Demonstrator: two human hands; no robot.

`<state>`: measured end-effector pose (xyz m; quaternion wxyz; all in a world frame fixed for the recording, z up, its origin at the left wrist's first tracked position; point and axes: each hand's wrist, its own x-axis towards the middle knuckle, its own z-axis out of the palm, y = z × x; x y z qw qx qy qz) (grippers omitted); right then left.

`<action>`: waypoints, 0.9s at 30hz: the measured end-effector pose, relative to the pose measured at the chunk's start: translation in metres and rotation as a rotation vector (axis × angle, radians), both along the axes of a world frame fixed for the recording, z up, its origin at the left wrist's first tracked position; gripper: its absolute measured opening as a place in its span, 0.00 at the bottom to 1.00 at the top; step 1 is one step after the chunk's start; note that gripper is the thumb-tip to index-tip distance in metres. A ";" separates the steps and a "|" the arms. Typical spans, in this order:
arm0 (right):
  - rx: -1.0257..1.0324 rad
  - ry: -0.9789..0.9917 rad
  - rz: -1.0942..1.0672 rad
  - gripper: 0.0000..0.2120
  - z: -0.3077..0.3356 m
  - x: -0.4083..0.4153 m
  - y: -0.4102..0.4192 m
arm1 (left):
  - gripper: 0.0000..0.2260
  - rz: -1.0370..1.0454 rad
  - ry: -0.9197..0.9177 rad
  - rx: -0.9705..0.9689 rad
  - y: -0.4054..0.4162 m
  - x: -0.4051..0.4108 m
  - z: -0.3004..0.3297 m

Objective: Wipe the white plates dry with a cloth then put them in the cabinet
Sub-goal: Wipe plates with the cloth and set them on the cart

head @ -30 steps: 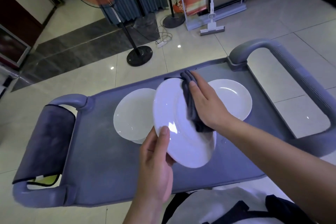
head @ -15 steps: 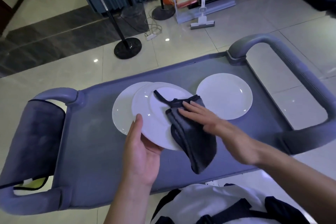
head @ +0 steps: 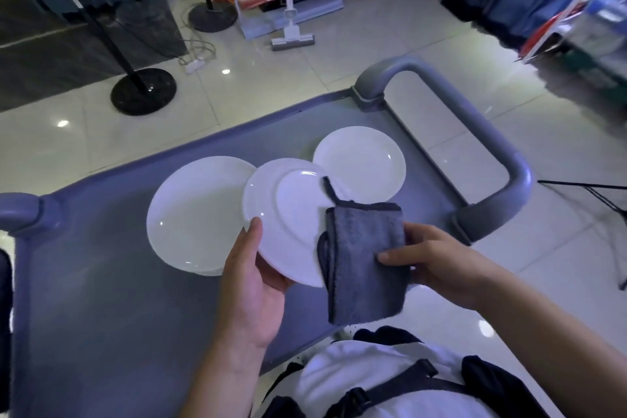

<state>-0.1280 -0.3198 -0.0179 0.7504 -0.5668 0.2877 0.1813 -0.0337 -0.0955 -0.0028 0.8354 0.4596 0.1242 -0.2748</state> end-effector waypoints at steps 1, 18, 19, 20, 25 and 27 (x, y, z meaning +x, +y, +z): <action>-0.010 0.019 -0.007 0.24 0.002 -0.006 -0.005 | 0.16 -0.004 0.010 -0.002 0.000 0.001 -0.002; -1.580 -0.291 0.238 0.21 -0.106 -0.072 -0.013 | 0.14 -0.103 0.061 -0.106 0.020 0.012 -0.004; -1.580 -0.268 0.263 0.20 -0.114 -0.075 -0.008 | 0.13 -0.098 0.066 -0.107 0.022 0.013 -0.003; -1.578 -0.228 0.288 0.20 -0.119 -0.079 -0.004 | 0.13 -0.091 0.074 -0.107 0.023 0.013 -0.003; -1.468 -0.056 0.573 0.27 -0.113 -0.089 -0.001 | 0.13 -0.064 0.107 -0.121 0.026 0.016 -0.004; -1.419 0.001 0.578 0.26 -0.101 -0.085 -0.002 | 0.13 -0.057 0.125 -0.134 0.025 0.017 -0.004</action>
